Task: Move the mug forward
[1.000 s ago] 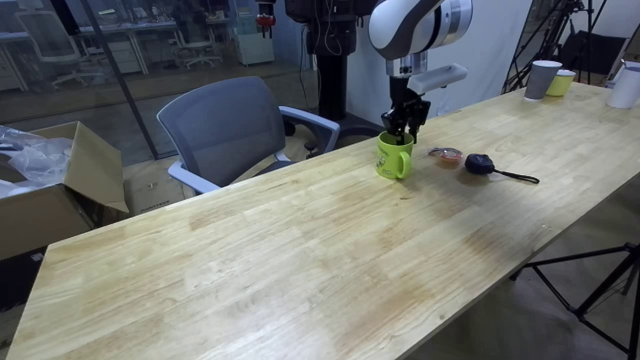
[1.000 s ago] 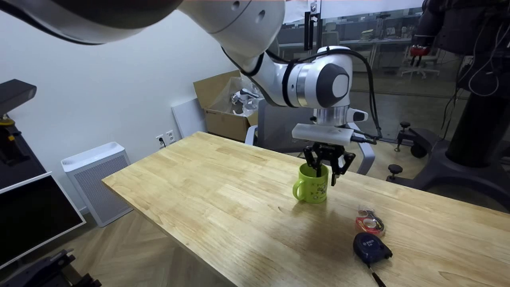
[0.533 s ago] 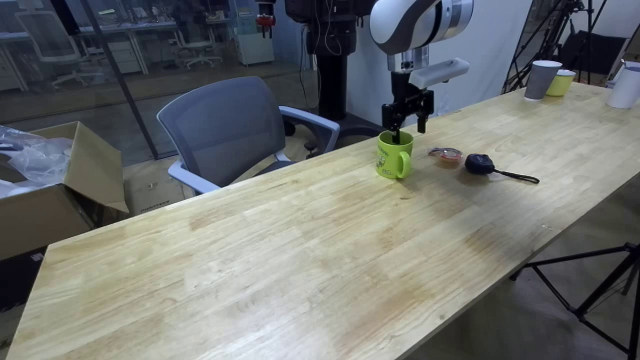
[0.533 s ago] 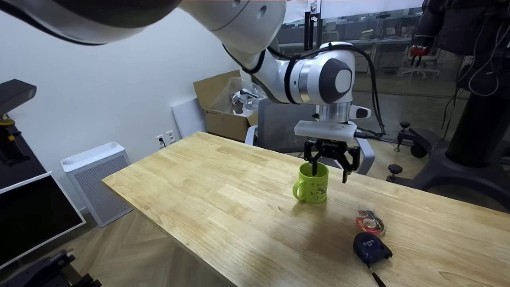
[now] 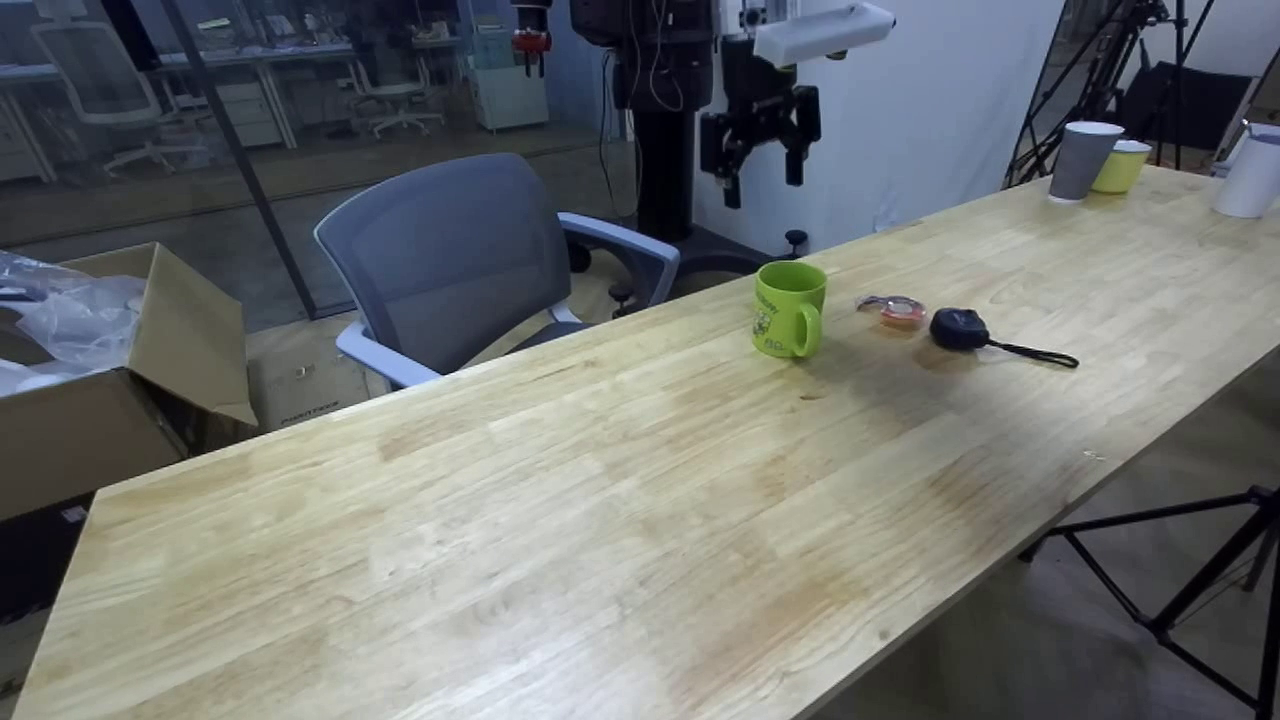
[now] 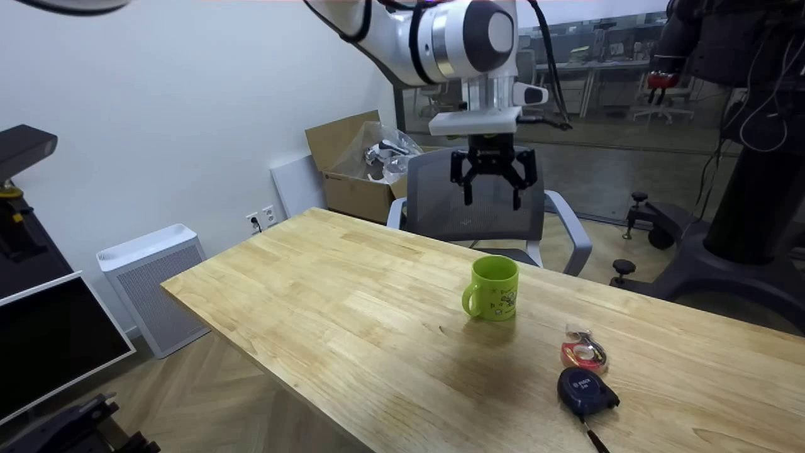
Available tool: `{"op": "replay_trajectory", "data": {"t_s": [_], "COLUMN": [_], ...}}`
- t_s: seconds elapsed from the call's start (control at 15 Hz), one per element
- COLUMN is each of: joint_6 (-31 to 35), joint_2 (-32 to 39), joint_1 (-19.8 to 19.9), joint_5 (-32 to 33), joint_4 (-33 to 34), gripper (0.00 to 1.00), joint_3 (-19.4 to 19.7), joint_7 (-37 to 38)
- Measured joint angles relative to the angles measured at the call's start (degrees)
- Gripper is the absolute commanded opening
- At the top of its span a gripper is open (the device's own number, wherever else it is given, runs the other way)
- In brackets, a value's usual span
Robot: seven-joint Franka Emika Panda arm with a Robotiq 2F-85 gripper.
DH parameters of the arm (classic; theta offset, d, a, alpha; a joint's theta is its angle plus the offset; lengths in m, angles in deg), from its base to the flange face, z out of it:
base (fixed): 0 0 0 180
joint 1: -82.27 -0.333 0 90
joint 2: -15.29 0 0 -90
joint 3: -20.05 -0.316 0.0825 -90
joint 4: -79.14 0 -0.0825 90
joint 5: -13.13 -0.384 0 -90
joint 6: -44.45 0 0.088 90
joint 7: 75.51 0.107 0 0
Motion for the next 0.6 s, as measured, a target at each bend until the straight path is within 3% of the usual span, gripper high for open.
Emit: {"op": "replay_trajectory", "data": {"t_s": [0.6], "joint_6": [-3.6], "joint_2": [-9.4], "joint_1": [-5.0], "joint_5": [1.1], "joint_4": [-8.9], "gripper": [1.00], "joint_3": [-0.4], "joint_7": [2.3]}}
